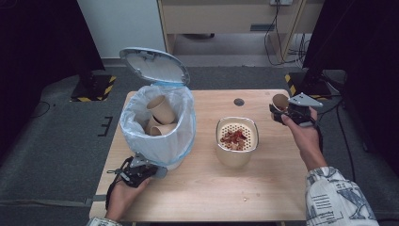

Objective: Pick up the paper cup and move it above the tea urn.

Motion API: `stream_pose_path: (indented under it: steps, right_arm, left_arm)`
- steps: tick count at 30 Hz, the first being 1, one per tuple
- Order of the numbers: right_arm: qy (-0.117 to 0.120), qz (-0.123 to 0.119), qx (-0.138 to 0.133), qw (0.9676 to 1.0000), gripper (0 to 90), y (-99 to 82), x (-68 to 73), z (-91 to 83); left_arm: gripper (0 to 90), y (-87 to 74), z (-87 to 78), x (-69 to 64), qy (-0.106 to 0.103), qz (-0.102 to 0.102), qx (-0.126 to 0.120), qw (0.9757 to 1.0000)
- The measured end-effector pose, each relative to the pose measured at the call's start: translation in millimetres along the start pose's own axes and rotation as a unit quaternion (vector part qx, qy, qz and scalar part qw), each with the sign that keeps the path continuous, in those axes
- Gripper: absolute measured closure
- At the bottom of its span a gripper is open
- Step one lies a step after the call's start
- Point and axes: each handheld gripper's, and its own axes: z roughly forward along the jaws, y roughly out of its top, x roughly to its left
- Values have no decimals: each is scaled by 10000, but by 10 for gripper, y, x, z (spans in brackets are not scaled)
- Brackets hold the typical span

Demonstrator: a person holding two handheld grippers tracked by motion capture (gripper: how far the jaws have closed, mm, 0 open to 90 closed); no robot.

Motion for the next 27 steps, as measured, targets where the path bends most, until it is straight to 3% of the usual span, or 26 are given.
stream_pose_path:
  steps: [11, 18, 27]
  right_arm:
    - [35, -117, -22, 9999, 354, 77, 67, 84]
    - [9, -474, 98, 9988, 354, 107, 119, 158]
    - [115, -648, 115, 9978, 354, 167, 213, 224]
  left_arm:
    - [900, 0, 0, 1, -1, 2, 1, 10000]
    - [900, 0, 0, 1, -4, 1, 1, 10000]
    - [900, 0, 0, 1, -3, 8, 0, 10000]
